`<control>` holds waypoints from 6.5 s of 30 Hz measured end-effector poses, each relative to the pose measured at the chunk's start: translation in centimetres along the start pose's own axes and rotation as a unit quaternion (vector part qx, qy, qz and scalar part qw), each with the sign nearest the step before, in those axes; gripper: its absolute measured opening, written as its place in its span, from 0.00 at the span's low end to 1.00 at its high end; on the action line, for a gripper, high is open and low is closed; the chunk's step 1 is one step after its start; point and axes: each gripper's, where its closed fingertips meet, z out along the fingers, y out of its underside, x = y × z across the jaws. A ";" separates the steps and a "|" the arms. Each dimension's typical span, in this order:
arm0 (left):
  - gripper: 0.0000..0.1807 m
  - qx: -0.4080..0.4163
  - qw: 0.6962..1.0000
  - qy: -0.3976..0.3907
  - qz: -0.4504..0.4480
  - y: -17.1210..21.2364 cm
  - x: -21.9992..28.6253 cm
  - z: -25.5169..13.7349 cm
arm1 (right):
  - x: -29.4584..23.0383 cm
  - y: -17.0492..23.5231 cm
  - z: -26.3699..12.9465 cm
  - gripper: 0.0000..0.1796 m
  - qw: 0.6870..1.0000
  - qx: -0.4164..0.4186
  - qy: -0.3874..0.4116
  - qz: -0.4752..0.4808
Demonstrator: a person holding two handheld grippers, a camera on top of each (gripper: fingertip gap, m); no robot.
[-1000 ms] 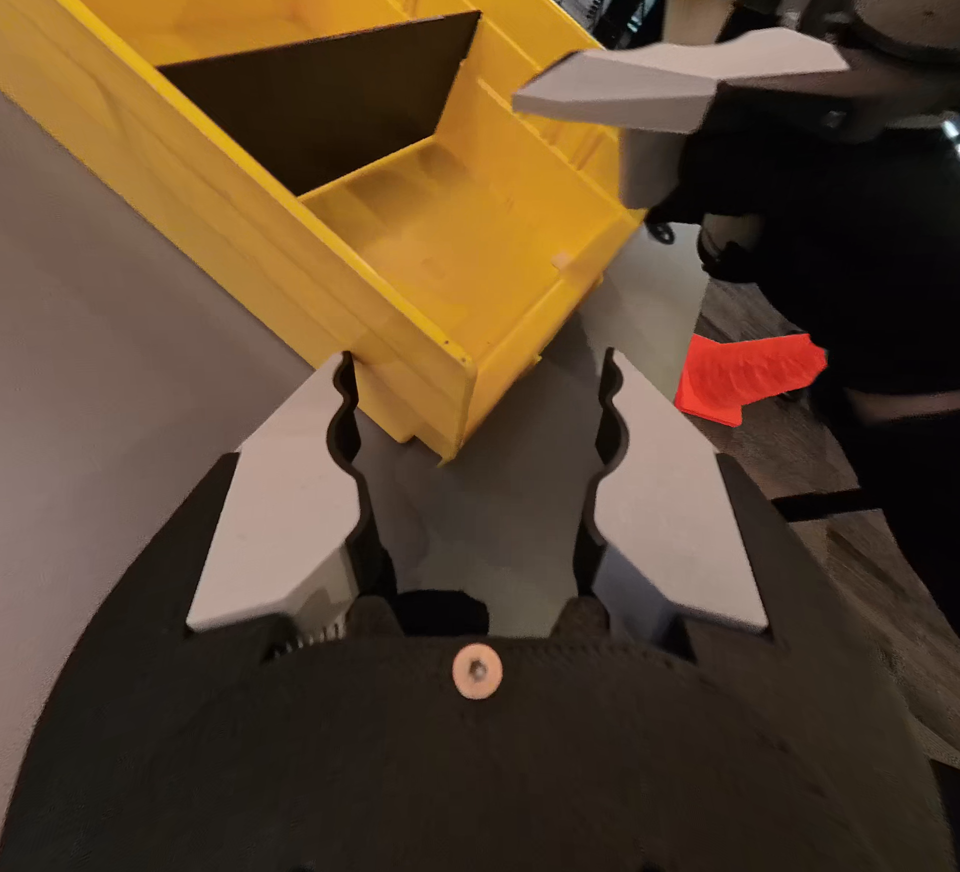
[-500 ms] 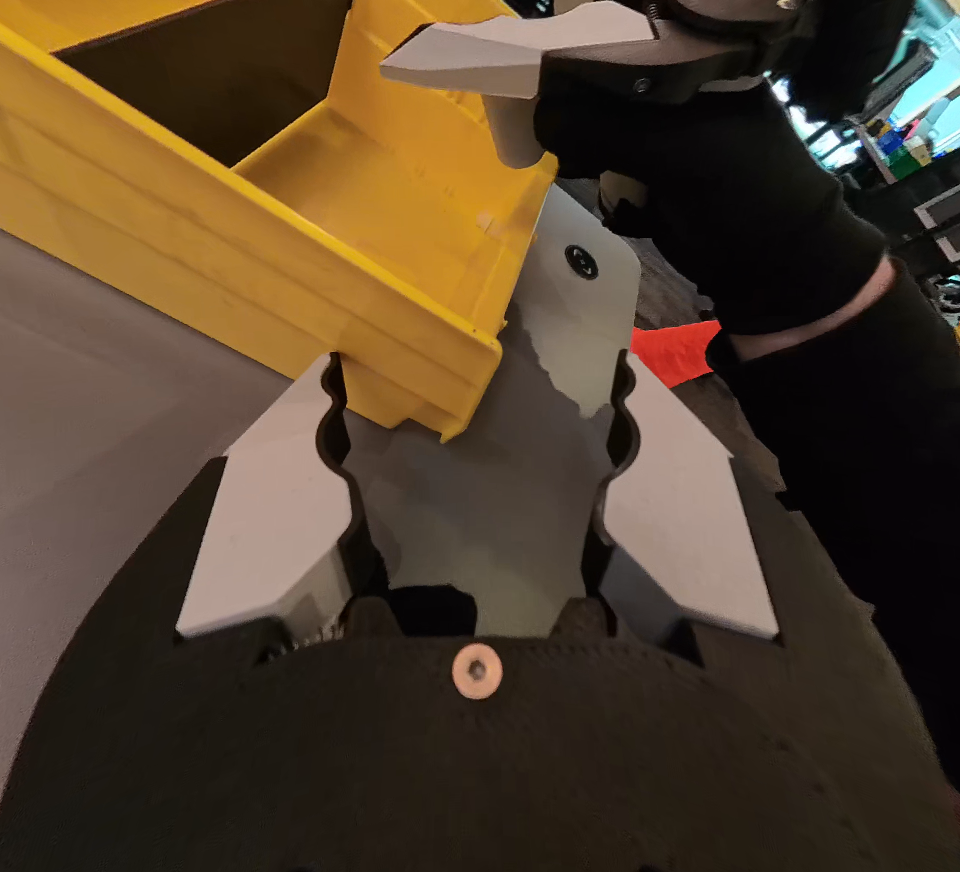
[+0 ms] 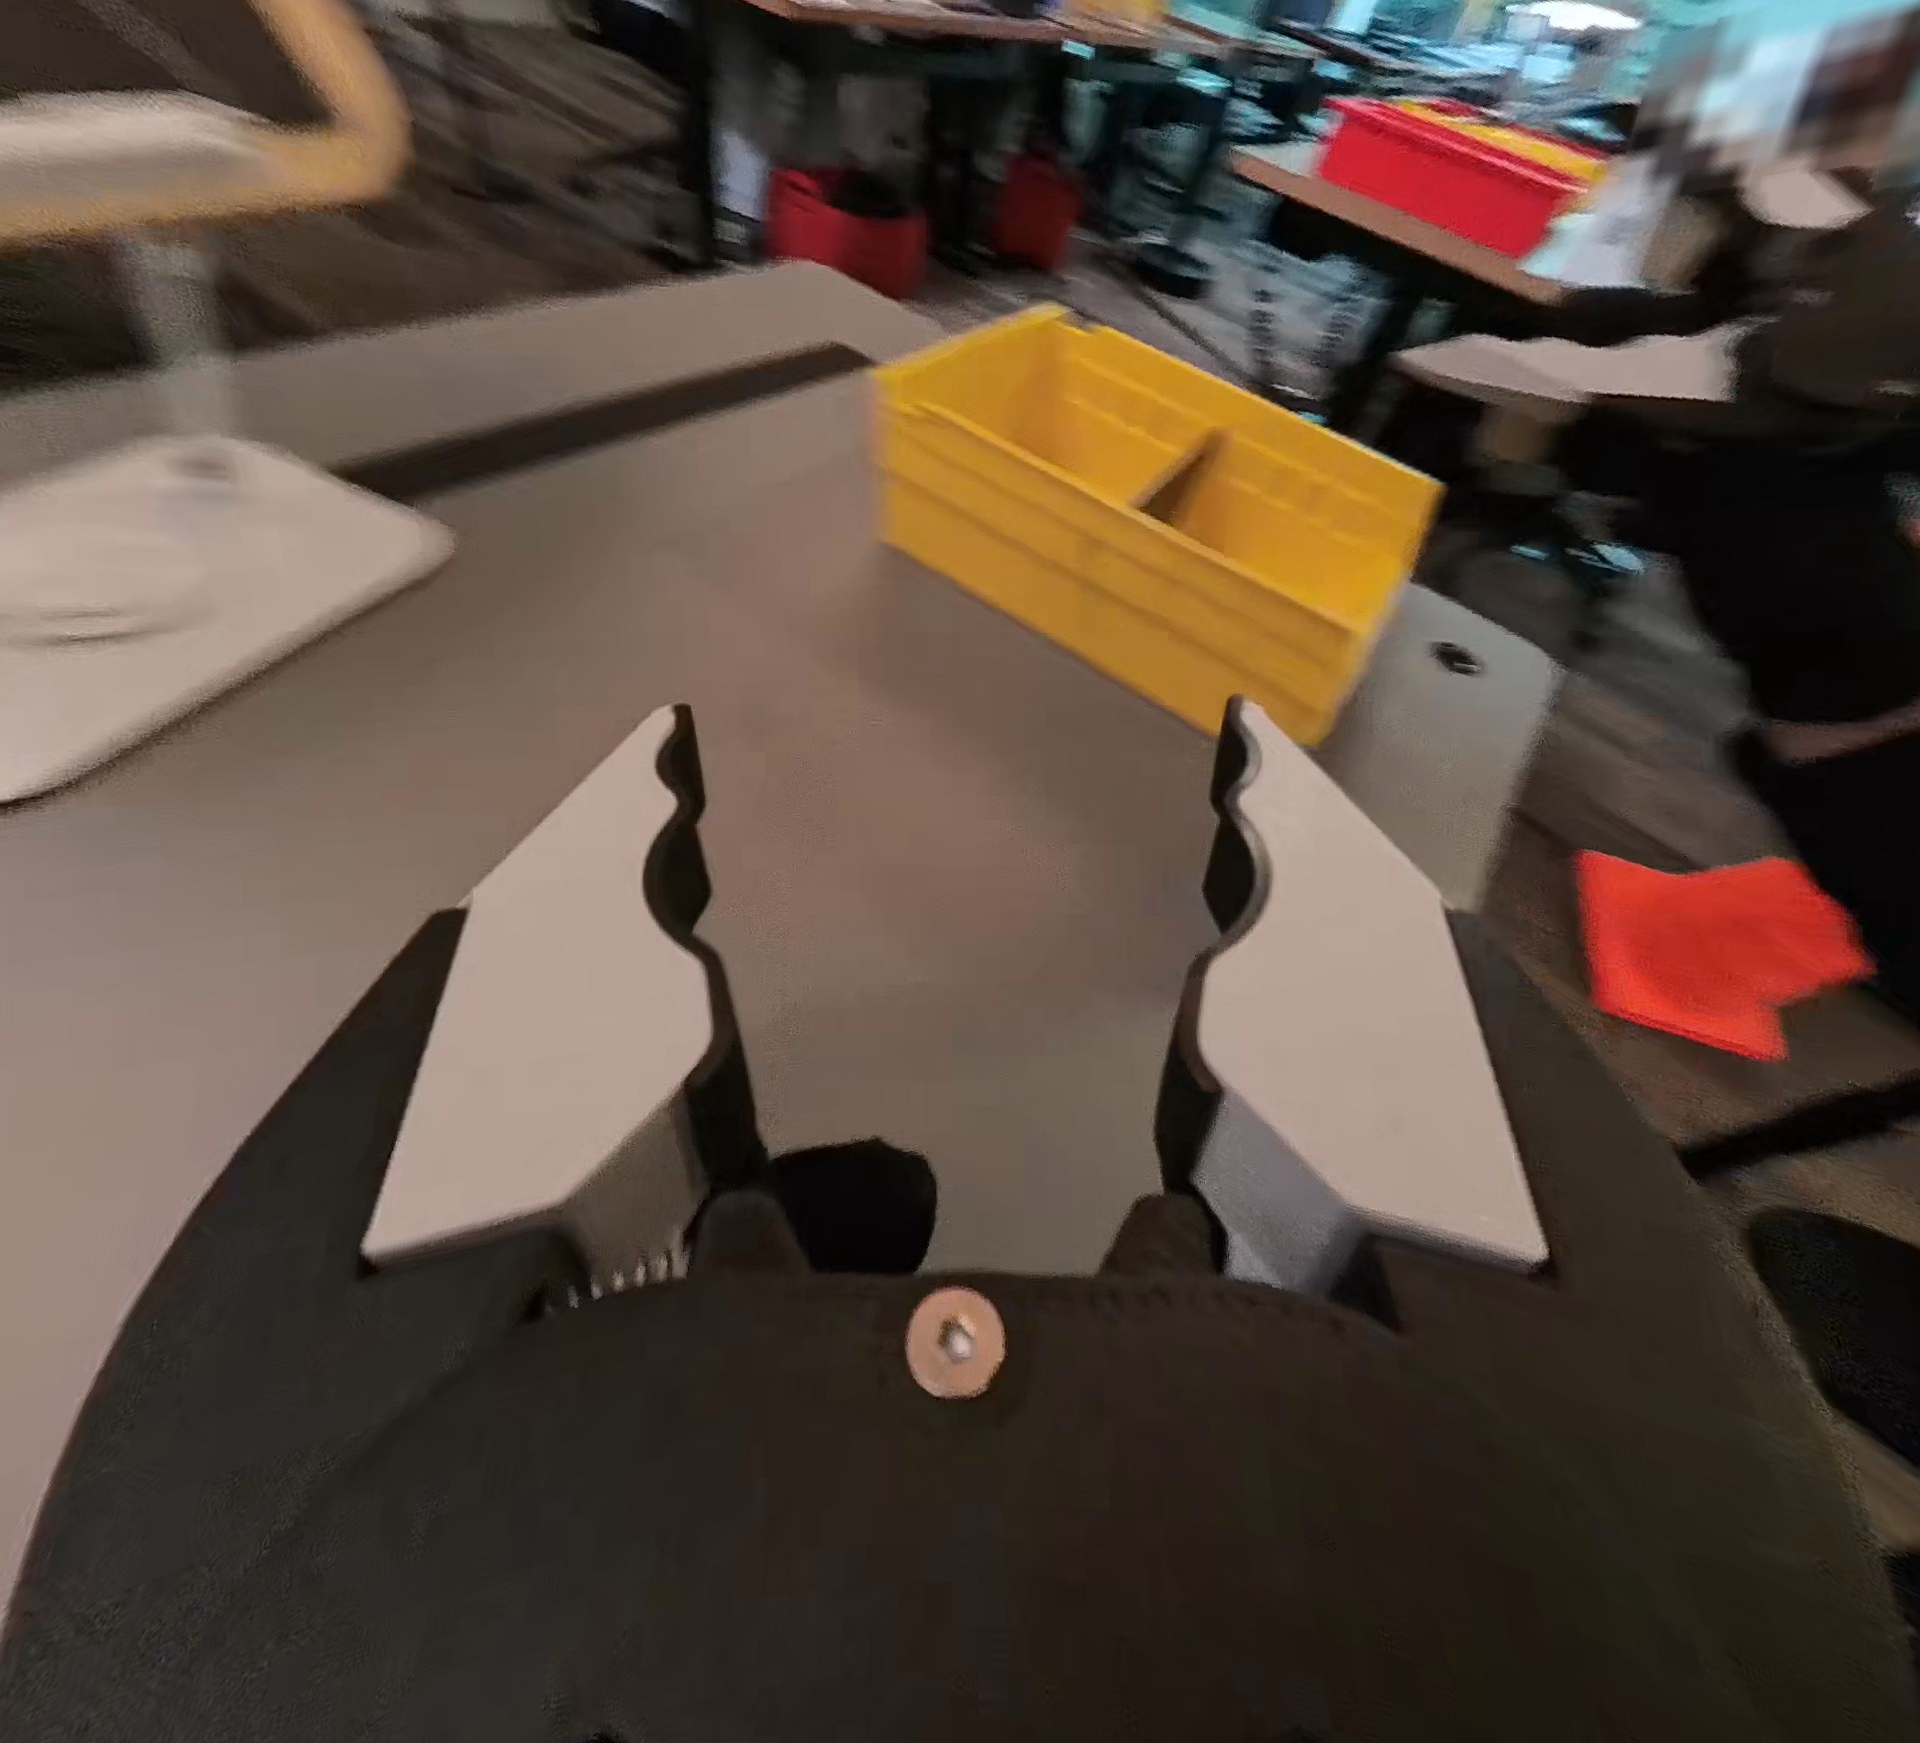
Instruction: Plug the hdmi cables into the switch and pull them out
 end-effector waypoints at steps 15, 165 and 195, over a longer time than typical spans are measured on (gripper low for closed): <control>0.60 -0.103 0.870 -0.469 -0.108 12.6 -31.7 -38.8 | -28.4 -16.2 -6.0 0.70 0.929 0.092 -0.346 0.097; 0.17 -0.579 0.634 -0.079 0.507 11.9 -32.8 -24.6 | -46.2 -8.0 -9.3 0.61 0.858 -0.012 -0.507 0.082; 0.06 -0.570 0.671 -0.078 0.467 10.4 -33.4 -24.0 | -46.1 -8.0 -9.1 0.61 0.856 -0.014 -0.509 0.087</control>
